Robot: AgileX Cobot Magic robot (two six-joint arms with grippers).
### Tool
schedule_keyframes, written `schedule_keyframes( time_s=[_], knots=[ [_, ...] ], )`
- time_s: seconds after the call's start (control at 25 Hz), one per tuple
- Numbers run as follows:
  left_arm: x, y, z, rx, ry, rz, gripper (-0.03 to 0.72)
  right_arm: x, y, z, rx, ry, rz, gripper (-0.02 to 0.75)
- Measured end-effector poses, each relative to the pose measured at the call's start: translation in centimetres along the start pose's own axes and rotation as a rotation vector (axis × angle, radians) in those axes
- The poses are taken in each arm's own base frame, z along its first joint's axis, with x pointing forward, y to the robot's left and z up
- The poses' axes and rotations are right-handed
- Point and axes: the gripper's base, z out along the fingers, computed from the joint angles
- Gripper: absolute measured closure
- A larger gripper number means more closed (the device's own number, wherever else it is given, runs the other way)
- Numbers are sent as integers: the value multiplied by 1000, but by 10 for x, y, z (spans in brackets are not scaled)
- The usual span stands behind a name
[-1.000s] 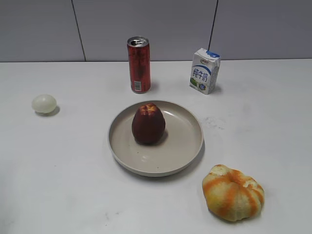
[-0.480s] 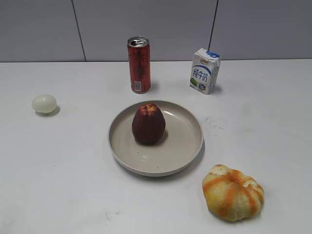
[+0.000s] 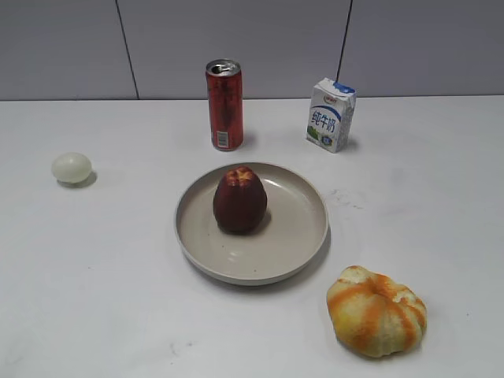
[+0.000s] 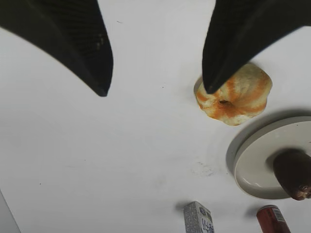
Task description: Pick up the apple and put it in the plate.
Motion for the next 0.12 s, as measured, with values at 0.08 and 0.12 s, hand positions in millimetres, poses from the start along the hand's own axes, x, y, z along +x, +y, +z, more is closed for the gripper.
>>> schedule_keyframes(
  time_s=[0.08,0.12],
  knots=[
    [4,-1,-6,-6,-47,1,107,0,0,0,0,0,0,293],
    [6,-1,-9,-10,-74,2,107,0,0,0,0,0,0,293]
  ],
)
